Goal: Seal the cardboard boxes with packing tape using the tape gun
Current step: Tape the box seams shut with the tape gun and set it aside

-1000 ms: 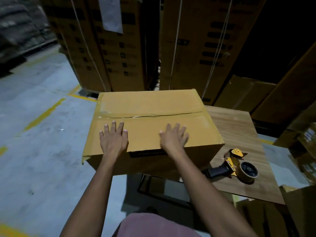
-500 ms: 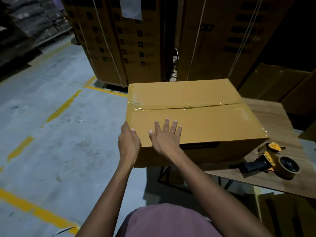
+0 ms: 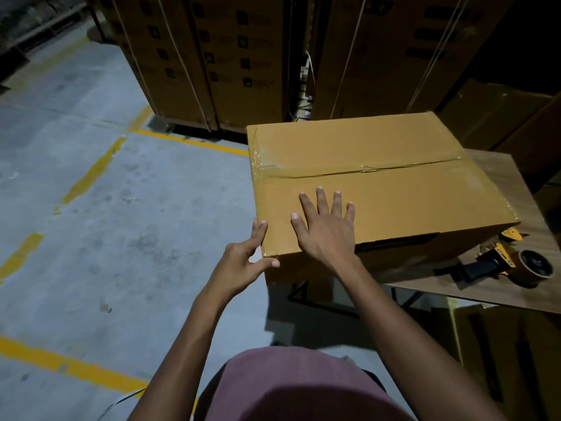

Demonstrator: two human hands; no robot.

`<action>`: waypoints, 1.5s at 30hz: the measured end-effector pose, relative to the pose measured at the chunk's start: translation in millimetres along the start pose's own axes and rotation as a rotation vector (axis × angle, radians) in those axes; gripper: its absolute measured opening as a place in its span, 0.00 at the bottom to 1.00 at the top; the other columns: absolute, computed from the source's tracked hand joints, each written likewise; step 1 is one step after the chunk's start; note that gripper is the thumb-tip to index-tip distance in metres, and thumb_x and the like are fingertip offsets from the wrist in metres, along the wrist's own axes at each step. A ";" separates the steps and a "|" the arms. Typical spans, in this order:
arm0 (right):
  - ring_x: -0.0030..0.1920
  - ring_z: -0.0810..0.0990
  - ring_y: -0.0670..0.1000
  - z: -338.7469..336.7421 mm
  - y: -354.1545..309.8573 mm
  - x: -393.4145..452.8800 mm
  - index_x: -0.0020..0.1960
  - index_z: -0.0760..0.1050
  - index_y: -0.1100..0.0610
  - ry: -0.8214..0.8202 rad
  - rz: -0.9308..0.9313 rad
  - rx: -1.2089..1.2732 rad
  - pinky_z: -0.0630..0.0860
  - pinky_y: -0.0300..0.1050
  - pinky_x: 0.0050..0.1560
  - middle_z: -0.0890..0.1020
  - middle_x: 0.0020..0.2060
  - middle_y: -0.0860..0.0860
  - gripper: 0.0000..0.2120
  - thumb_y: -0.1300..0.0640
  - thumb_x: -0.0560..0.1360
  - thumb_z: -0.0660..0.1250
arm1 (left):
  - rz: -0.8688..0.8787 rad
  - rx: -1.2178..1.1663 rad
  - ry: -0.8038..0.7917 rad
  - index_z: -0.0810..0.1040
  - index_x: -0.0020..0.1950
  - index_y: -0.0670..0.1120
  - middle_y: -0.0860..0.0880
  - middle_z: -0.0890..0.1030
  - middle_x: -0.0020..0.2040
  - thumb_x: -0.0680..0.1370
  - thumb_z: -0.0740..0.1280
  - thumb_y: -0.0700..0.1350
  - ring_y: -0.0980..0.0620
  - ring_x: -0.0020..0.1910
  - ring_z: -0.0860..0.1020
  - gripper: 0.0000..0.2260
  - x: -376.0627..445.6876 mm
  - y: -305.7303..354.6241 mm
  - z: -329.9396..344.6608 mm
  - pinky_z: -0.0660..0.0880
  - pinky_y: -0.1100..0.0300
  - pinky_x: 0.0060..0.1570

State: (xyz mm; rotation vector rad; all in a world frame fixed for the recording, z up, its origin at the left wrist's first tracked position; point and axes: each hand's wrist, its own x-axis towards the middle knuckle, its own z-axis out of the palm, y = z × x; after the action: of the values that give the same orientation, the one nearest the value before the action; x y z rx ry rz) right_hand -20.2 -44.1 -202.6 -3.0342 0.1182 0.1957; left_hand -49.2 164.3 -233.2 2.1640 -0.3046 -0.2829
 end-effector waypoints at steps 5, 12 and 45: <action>0.83 0.44 0.63 1.6 0.9 -0.8 0.84 0.47 0.43 0.020 0.014 0.009 0.42 0.67 0.80 0.48 0.84 0.52 0.32 0.32 0.83 0.39 | 0.312 0.237 0.218 0.63 0.80 0.44 0.46 0.65 0.77 0.76 0.68 0.62 0.41 0.50 0.85 0.38 -0.9 -14.0 14.2 0.82 0.54 0.48; 0.83 0.45 0.62 3.0 1.3 -2.2 0.84 0.49 0.43 0.047 0.025 0.022 0.43 0.66 0.79 0.50 0.84 0.52 0.33 0.32 0.83 0.40 | 0.398 0.231 0.248 0.54 0.82 0.46 0.42 0.64 0.79 0.78 0.61 0.69 0.40 0.54 0.84 0.41 1.3 -30.5 28.5 0.83 0.56 0.45; 0.83 0.45 0.62 3.9 8.0 -5.5 0.84 0.46 0.43 0.025 -0.027 -0.004 0.44 0.66 0.80 0.48 0.84 0.52 0.35 0.31 0.80 0.37 | -0.255 0.449 0.086 0.49 0.83 0.57 0.40 0.35 0.82 0.87 0.49 0.53 0.35 0.80 0.35 0.23 175.1 30.1 -34.5 0.41 0.31 0.74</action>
State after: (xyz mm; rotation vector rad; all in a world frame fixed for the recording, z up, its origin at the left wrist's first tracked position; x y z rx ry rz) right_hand -26.8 -51.3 -206.4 -3.0415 0.0791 0.1555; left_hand 123.3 117.8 -204.6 2.6562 -0.0413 -0.2833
